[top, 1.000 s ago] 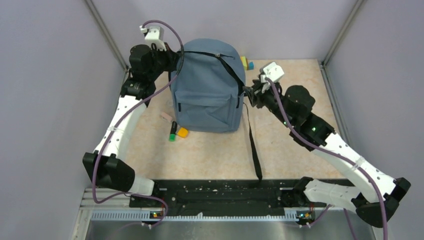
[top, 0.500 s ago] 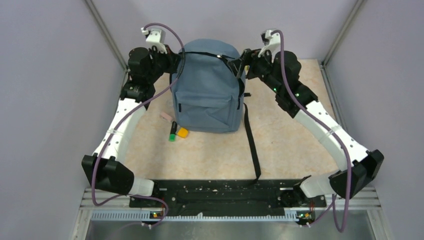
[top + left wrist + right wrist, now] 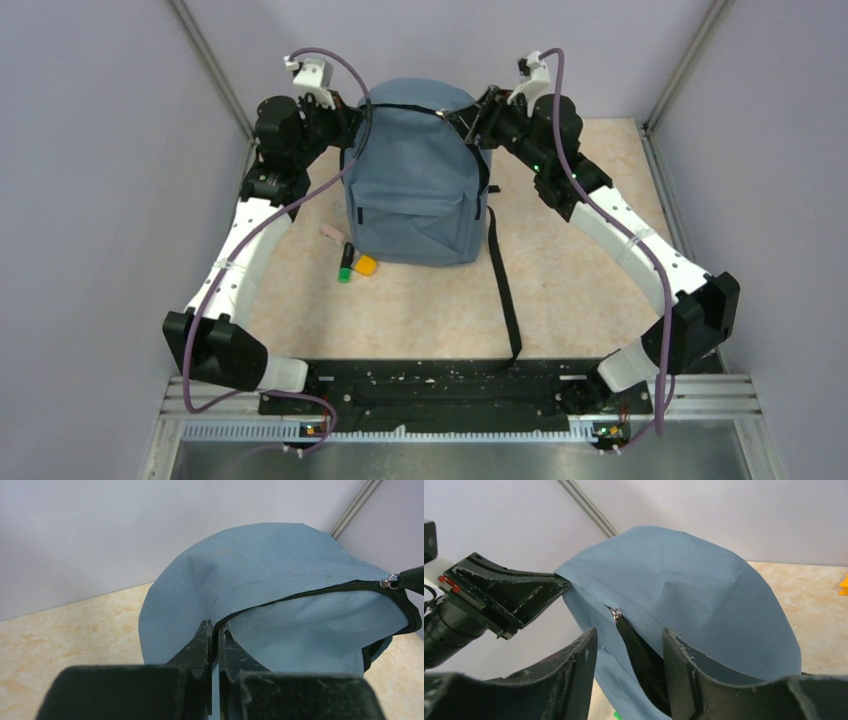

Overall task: Pack the student bag
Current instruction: Zip the student bag at the center of the board.

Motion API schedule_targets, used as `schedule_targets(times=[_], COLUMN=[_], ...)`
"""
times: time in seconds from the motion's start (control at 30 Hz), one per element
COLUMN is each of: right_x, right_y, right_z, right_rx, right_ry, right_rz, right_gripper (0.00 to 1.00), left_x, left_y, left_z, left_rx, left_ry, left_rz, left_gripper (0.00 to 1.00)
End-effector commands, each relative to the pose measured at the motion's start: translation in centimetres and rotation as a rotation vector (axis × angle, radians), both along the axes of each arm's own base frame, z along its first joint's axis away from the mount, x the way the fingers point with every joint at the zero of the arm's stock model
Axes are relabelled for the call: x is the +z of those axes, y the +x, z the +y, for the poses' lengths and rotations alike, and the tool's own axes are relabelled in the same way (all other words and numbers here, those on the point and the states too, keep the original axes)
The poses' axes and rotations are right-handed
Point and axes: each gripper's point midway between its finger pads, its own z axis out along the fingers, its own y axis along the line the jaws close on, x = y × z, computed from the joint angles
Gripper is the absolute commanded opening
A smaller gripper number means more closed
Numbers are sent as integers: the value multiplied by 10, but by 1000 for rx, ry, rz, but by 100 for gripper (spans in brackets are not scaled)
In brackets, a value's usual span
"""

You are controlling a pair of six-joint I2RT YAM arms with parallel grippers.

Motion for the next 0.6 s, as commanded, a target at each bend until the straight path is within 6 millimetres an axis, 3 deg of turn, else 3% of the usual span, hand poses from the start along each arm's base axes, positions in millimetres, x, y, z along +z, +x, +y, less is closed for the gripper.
schedule_targets(times=[0.0, 0.1, 0.13, 0.37, 0.47, 0.57], right_x=[43, 38, 35, 7, 9, 18], right_y=[-1, 2, 2, 0, -9, -19], right_z=[-2, -2, -2, -21, -21, -18], right_rx=[8, 0, -2, -77, -47, 1], right_ry=[82, 70, 62, -2, 1, 2], right_rz=[-90, -84, -78, -63, -87, -134], right_gripper=[43, 7, 0, 0, 0, 19], left_x=[53, 53, 53, 53, 55, 56], left_y=[-21, -20, -20, -18, -20, -21], left_z=[-7, -5, -4, 3, 1, 0], left_rx=[-58, -47, -40, 5, -8, -18], left_ry=[-26, -24, -25, -31, -32, -35], left_rz=[-172, -171, -170, -166, -172, -173], left_gripper=[0, 0, 0, 0, 0, 0])
